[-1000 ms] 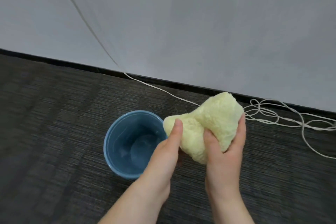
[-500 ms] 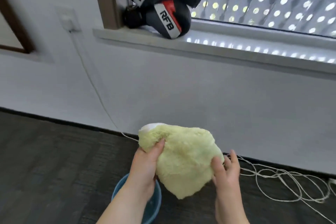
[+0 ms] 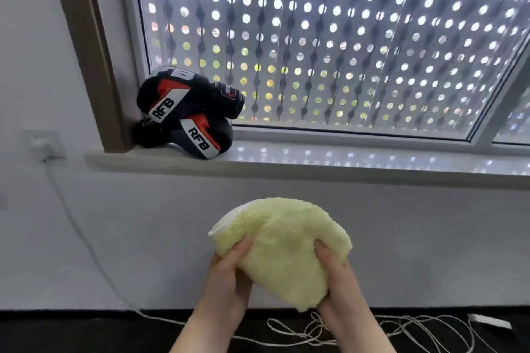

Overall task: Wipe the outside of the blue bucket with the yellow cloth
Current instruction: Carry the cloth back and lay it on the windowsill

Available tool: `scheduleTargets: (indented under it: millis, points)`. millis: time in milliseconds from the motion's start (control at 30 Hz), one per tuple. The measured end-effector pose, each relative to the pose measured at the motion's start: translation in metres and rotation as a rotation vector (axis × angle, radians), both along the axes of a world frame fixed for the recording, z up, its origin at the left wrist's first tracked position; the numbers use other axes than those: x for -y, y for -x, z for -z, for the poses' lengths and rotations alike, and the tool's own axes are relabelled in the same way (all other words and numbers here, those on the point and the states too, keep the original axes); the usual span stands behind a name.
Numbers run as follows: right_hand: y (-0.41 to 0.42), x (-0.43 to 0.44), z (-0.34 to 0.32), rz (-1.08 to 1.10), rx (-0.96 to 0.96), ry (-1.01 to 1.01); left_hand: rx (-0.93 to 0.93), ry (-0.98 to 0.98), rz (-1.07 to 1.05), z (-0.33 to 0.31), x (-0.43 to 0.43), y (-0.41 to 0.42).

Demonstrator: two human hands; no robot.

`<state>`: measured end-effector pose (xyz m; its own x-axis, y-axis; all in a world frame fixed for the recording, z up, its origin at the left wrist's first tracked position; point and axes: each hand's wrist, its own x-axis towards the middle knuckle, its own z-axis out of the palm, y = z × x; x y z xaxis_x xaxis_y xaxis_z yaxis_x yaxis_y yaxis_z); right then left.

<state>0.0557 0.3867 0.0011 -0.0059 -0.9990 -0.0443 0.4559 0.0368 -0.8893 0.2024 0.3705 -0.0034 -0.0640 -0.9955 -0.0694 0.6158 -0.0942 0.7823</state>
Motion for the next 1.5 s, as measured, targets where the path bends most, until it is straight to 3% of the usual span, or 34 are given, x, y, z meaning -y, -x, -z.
scheduleTargets:
  millis: [167, 400, 567, 700, 800, 933, 1100, 1233, 1300, 1400, 1500]
  points:
    - [0.065, 0.069, -0.017, -0.038, -0.077, 0.046, -0.185, 0.022, 0.095, -0.015, 0.071, 0.045]
    - [0.165, 0.177, -0.054, -0.212, -0.081, 0.053, -0.035, -0.093, 0.111, -0.036, 0.175, 0.117]
    - [0.196, 0.245, -0.075, -0.352, -0.087, 0.072, -0.129, -0.144, 0.248, -0.025, 0.228, 0.158]
    - [0.203, 0.298, -0.073, -0.303, -0.137, 0.044, -0.092, -0.042, 0.287, -0.028, 0.284, 0.164]
    - [0.201, 0.332, -0.063, -0.142, -0.159, -0.008, -0.049, 0.020, 0.379, -0.033, 0.324, 0.147]
    - [0.179, 0.384, -0.049, 0.018, -0.310, -0.017, 0.152, 0.044, 0.431, -0.036, 0.377, 0.120]
    - [0.141, 0.426, -0.030, 0.086, -0.570, -0.077, 0.498, -0.128, 0.199, -0.031, 0.419, 0.094]
    - [0.123, 0.441, -0.018, 0.156, -1.069, -0.059, 0.743, -0.181, 0.003, -0.027, 0.432, 0.089]
    - [0.112, 0.442, -0.013, 0.124, -1.291, 0.081, 0.976, -0.180, -0.130, -0.027, 0.433, 0.090]
    - [0.089, 0.439, 0.000, -0.131, -1.560, 0.180, 1.538, -0.098, -0.311, -0.018, 0.429, 0.095]
    - [0.073, 0.439, 0.010, -0.255, -1.662, 0.177, 1.875, 0.089, -0.258, -0.005, 0.429, 0.106]
